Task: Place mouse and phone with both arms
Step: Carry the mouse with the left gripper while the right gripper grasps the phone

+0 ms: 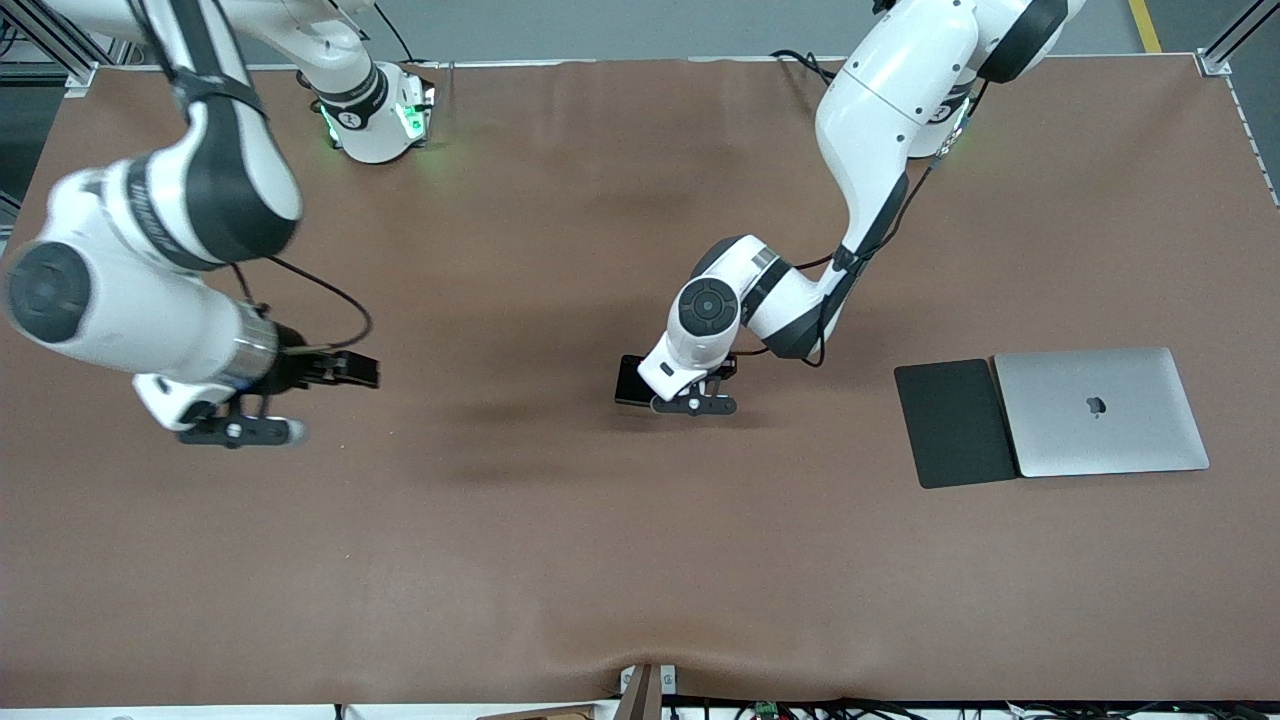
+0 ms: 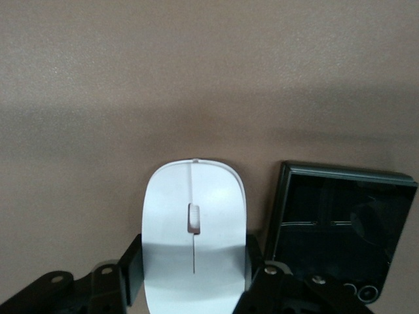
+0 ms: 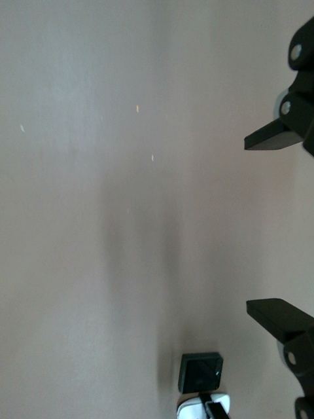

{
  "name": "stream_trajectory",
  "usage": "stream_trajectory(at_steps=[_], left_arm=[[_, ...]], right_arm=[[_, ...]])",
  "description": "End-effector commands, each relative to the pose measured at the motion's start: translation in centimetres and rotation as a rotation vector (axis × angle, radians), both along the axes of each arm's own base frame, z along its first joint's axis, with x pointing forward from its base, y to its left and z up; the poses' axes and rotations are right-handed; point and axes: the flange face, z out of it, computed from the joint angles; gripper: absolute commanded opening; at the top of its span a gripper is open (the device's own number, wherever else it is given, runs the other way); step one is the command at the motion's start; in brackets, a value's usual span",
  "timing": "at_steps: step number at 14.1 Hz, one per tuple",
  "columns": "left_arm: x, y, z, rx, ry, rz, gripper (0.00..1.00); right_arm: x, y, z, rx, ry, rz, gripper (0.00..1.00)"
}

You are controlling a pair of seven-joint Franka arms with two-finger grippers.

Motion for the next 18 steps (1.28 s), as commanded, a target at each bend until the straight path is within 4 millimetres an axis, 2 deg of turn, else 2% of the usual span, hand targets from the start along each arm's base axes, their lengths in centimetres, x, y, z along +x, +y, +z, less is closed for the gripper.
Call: stream_trajectory(at_steps=[1, 3, 5, 7, 10, 12, 14, 16, 18], left_arm=[[0.5, -0.4, 0.1, 0.013, -0.029, 0.017, 0.46], [1.1, 0.2, 0.9, 0.012, -0.037, 0.023, 0.46], [1.7, 0.8, 1.9, 0.01, -0.044, 0.03, 0.46], [3.8, 3.3, 4.2, 0.0, -0.067, 0.051, 0.46], [4.9, 6.0, 7.8, 0.041, -0.035, 0.031, 0.45], [6.2, 9.4, 10.5, 0.068, -0.01, 0.012, 0.42], [7.4, 13.8, 12.8, 0.073, -0.009, -0.013, 0.42], [8.2, 18.0, 13.8, 0.072, -0.007, -0.025, 0.42], [8.4, 21.8, 14.1, 0.082, 0.005, -0.01, 0.42]], right_arm=[[2.5, 5.0, -3.8, -0.003, -0.005, -0.033, 1.0], [2.9, 9.1, -6.5, 0.01, -0.061, -0.035, 1.0], [2.9, 11.9, -9.1, 0.014, -0.077, -0.027, 1.0], [3.0, 14.0, -11.6, 0.02, -0.094, -0.039, 1.0], [1.6, 18.1, -15.6, 0.011, -0.085, -0.064, 1.0], [0.4, 21.3, -17.8, 0.021, -0.107, -0.074, 1.0], [-1.0, 24.2, -20.4, 0.009, -0.098, -0.037, 1.0], [-2.0, 26.4, -21.4, 0.004, -0.095, -0.032, 1.0], [-3.0, 28.5, -22.2, -0.001, -0.095, -0.054, 1.0]])
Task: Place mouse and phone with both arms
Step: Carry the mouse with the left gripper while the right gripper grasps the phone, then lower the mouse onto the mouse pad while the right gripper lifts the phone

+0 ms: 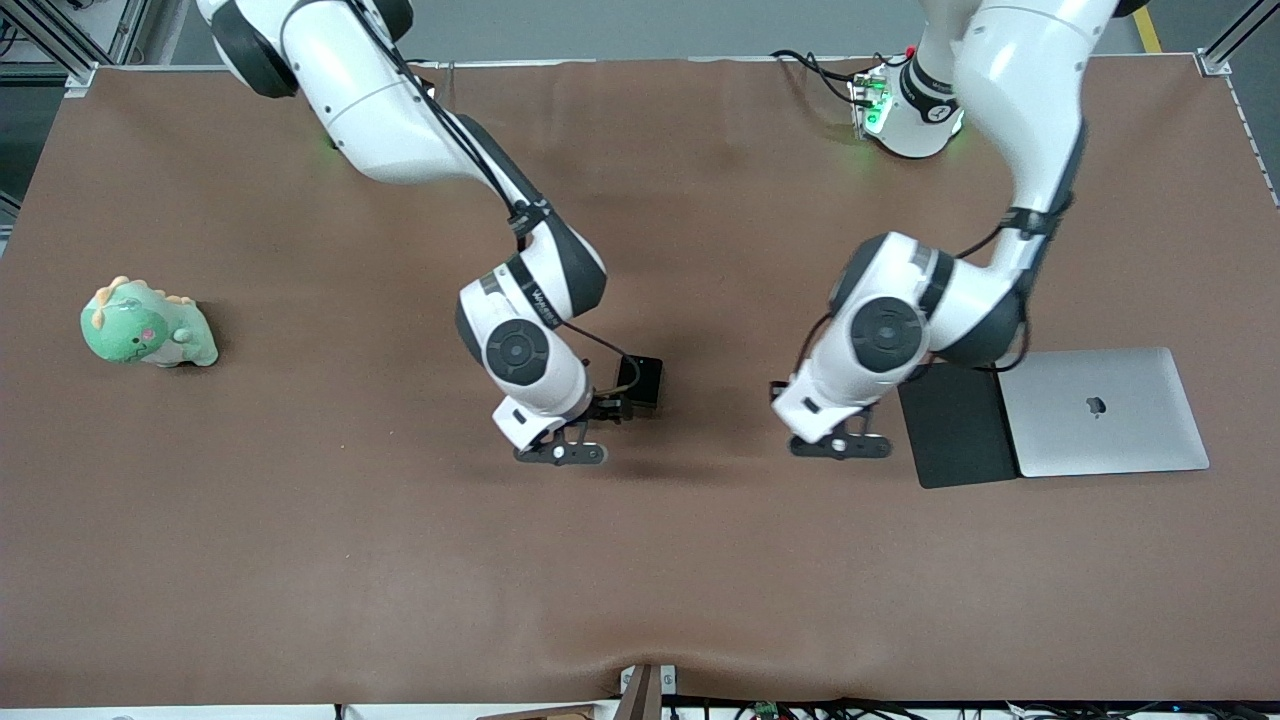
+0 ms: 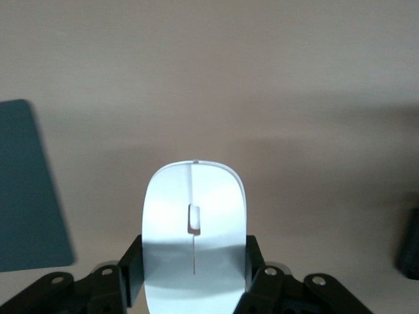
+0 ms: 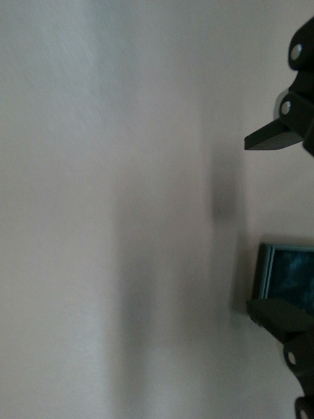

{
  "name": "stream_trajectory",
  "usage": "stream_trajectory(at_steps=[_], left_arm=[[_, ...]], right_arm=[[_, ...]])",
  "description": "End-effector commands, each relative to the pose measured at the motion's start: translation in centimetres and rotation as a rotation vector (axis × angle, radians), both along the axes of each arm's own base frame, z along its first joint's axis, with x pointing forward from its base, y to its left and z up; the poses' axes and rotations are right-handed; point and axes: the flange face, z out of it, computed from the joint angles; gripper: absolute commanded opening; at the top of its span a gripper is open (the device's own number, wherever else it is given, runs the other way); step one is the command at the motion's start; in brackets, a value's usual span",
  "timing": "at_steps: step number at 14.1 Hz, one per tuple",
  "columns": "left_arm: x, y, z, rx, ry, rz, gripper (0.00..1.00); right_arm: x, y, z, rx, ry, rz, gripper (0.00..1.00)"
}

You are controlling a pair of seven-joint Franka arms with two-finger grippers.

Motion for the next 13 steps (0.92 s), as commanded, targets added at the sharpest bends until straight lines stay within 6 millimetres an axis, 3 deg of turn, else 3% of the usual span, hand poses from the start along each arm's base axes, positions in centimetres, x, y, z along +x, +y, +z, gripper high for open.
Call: stream_trajectory(at_steps=[1, 5, 8, 11, 13], left_arm=[[-0.9, 5.2, 0.4, 0.029, 0.017, 0.003, 0.42], [0.1, 12.9, -0.6, 0.028, 0.05, 0.013, 0.42], [0.3, 17.2, -1.7, 0.041, 0.057, 0.025, 0.42], [-0.2, 18.7, -3.3, 0.078, 0.035, 0.005, 0.42], [-0.2, 20.8, -4.5, 0.068, 0.007, 0.031, 0.42]], right_arm=[[0.0, 2.3, -0.6, -0.014, -0.018, -0.031, 1.0], [-2.0, 4.8, -2.6, -0.053, -0.047, -0.035, 1.0], [-2.6, 5.7, -3.5, -0.051, -0.06, -0.062, 1.0], [-3.0, 6.1, -4.2, -0.046, -0.064, -0.092, 1.0], [-3.1, 6.1, -4.4, -0.047, -0.06, -0.093, 1.0]])
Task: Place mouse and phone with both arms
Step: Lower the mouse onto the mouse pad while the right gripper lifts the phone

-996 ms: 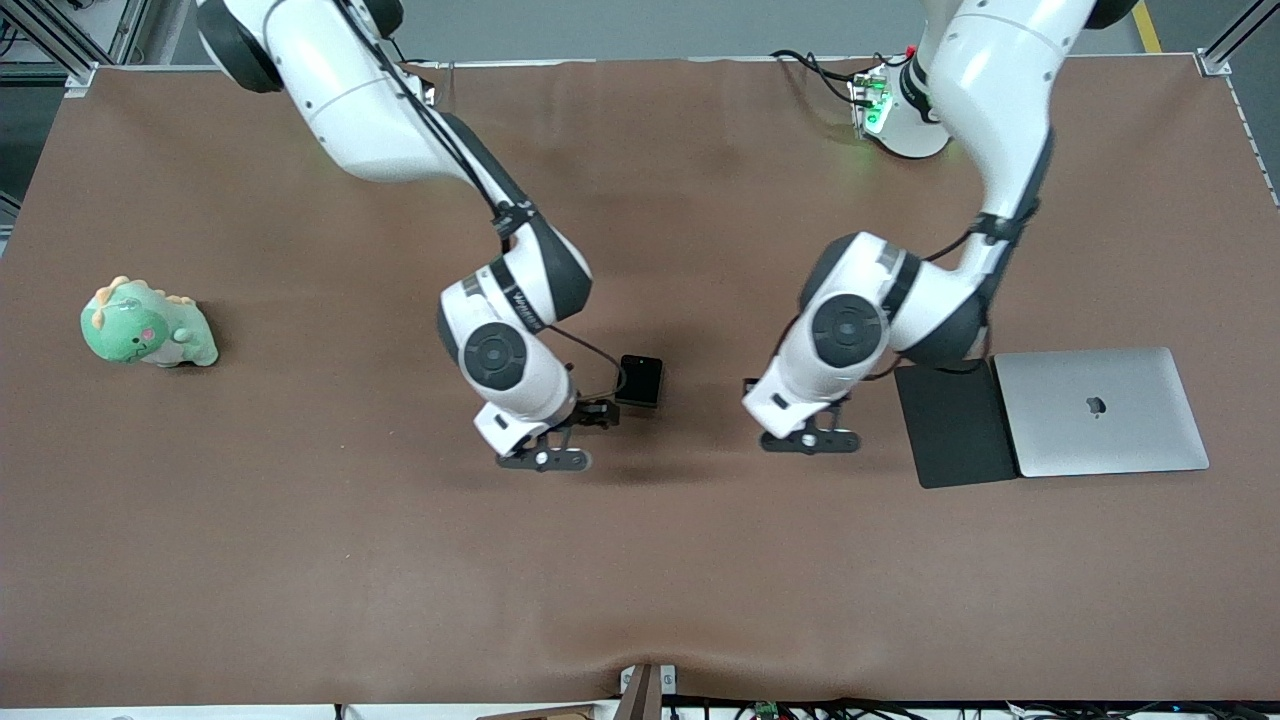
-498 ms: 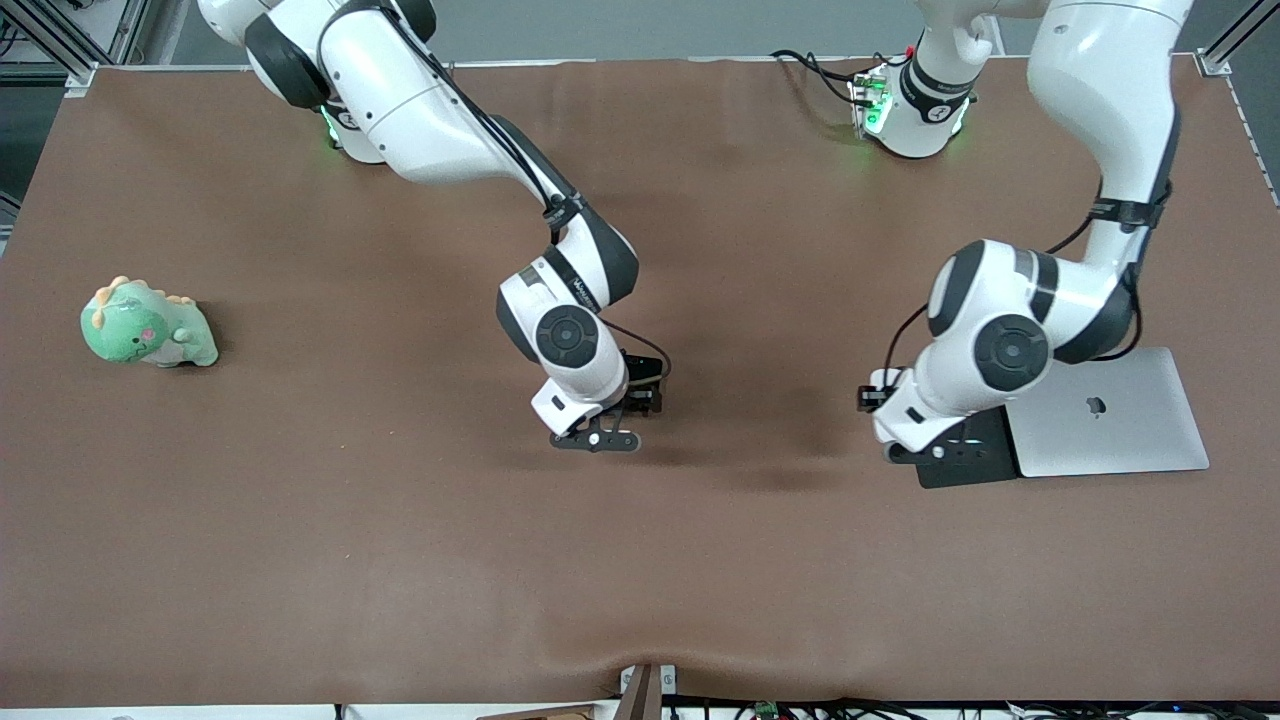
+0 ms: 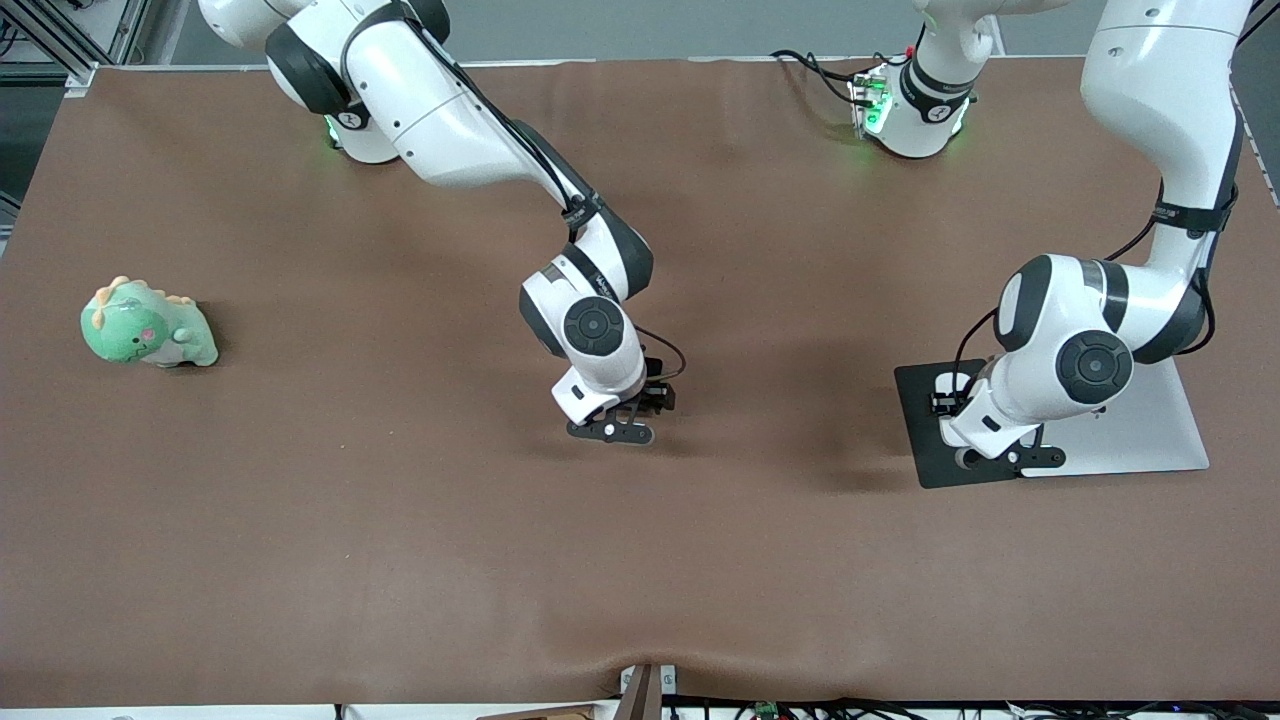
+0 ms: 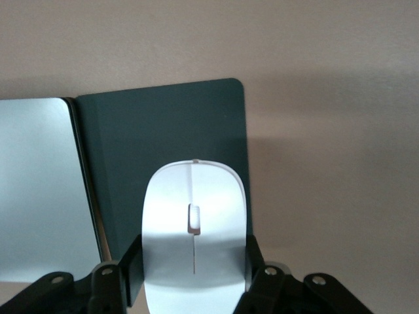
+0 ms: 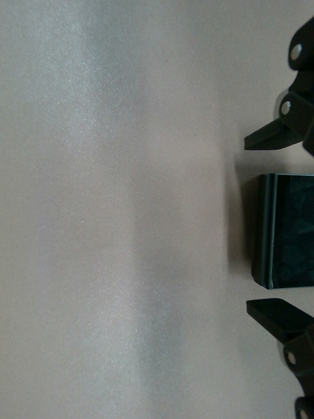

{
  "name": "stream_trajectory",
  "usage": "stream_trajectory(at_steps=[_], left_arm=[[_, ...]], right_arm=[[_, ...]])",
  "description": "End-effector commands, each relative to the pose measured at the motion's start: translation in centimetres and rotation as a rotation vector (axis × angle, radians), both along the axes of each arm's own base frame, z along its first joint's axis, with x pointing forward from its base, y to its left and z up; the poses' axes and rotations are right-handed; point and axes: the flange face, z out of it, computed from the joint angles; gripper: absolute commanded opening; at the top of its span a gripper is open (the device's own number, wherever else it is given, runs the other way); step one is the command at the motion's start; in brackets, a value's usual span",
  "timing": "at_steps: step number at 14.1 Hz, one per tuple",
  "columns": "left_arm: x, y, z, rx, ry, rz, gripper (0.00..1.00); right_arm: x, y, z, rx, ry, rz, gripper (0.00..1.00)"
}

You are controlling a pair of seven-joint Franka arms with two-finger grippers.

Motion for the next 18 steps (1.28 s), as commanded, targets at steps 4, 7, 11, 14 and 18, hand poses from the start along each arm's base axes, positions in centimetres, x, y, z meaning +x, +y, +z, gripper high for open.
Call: stream_trajectory(at_steps=[4, 7, 11, 14, 18], left_arm=[[-1.7, 3.4, -3.2, -0.019, -0.078, 0.027, 0.42], [-2.7, 3.8, -5.6, -0.041, -0.117, 0.031, 0.42], [-3.1, 4.2, -7.1, -0.049, -0.119, 0.037, 0.42], [-2.9, 4.3, -7.1, -0.046, -0.127, 0.032, 0.42], [-2.7, 4.5, -7.5, -0.045, -0.126, 0.032, 0.41]], right_arm=[[-0.1, 0.7, -0.5, -0.012, -0.01, -0.045, 1.0], [-0.9, 1.4, -0.9, -0.016, -0.002, -0.034, 1.0], [-1.5, 2.1, -0.9, -0.018, -0.002, -0.016, 1.0], [-2.0, 2.3, -1.4, -0.03, -0.002, 0.001, 1.0], [-2.4, 2.1, -2.1, -0.057, -0.004, 0.017, 1.0]])
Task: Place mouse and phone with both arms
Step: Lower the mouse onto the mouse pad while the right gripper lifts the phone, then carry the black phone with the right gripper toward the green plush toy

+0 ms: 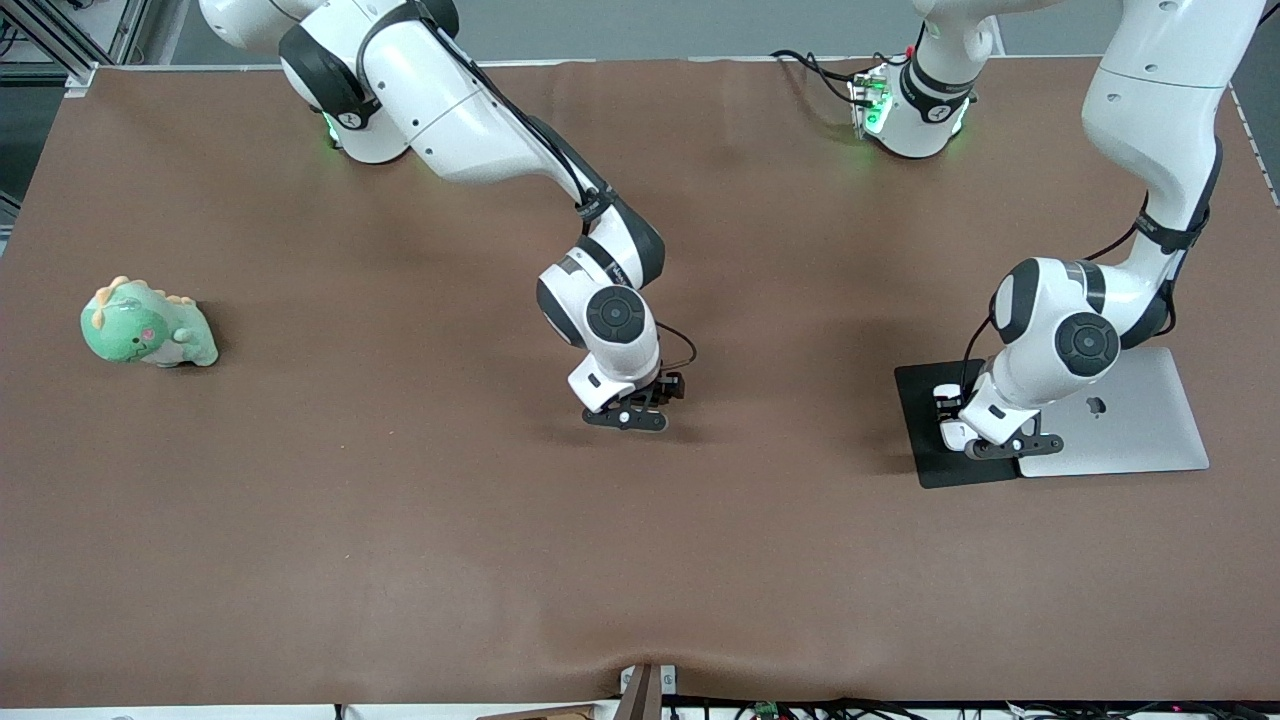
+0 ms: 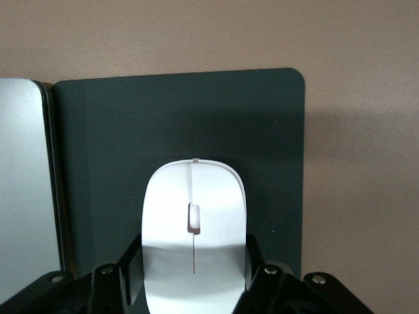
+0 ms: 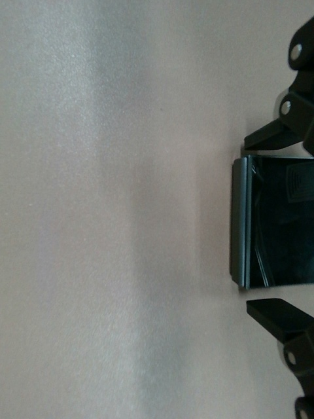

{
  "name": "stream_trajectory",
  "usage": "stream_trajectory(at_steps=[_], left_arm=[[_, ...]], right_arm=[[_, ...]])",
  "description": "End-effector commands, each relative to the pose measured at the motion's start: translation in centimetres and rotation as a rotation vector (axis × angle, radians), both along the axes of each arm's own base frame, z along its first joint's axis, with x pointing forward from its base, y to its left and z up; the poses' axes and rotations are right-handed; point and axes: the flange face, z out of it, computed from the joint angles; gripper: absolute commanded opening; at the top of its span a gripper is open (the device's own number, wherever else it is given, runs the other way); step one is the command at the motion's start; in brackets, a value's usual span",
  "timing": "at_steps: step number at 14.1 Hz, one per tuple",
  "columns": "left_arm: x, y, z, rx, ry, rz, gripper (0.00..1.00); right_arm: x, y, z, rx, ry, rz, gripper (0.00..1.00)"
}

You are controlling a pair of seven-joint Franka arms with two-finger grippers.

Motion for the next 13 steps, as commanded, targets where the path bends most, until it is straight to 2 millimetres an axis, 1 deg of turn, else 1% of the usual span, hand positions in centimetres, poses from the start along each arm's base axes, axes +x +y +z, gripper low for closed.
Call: stream_trajectory(at_steps=[1, 2, 3, 4, 5, 6, 7, 8, 9, 11, 12, 13], left_arm=[[0.1, 0.3, 0.0, 0.014, -0.018, -0.02, 0.41], [0.1, 0.4, 0.0, 0.014, -0.018, -0.018, 0.41], [0.2, 0.4, -0.1, 0.013, -0.016, -0.018, 0.41], [0.2, 0.5, -0.4, 0.012, -0.015, -0.016, 0.41], [0.3, 0.5, -0.3, 0.012, -0.016, -0.016, 0.41], [0.5, 0.5, -0.3, 0.012, -0.019, -0.016, 0.41], [0.5, 0.6, -0.3, 0.012, -0.019, -0.017, 0.41], [0.5, 0.9, -0.3, 0.012, -0.019, -0.012, 0.41], [0.5, 0.8, -0.4, 0.012, -0.018, -0.017, 0.41], [0.8, 1.0, -0.4, 0.011, -0.022, -0.034, 0.41], [0.8, 1.0, -0.6, 0.01, -0.019, -0.034, 0.41], [0.9, 1.1, -0.6, 0.01, -0.019, -0.034, 0.41]], right_arm=[[-0.3, 0.3, -0.6, -0.023, -0.012, 0.0, 1.0], [-0.2, 0.3, -0.5, -0.027, -0.015, 0.003, 0.93], [-0.1, 0.2, -0.1, -0.032, -0.024, 0.012, 0.42], [0.2, 0.0, 0.4, -0.031, -0.027, 0.01, 0.05], [0.6, -0.2, 1.4, -0.025, -0.034, 0.002, 0.0], [1.0, -0.6, 2.5, -0.027, -0.032, -0.001, 0.0], [2.0, -2.1, 3.6, -0.04, -0.017, -0.014, 0.0], [3.6, -4.3, 5.6, -0.051, -0.002, -0.018, 0.0], [5.0, -7.0, 7.6, -0.072, 0.033, 0.006, 0.0], [8.2, -13.7, 11.1, -0.087, 0.091, 0.021, 0.0], [9.6, -17.3, 12.0, -0.091, 0.115, -0.008, 0.0], [10.7, -20.3, 12.6, -0.089, 0.123, -0.038, 0.0]])
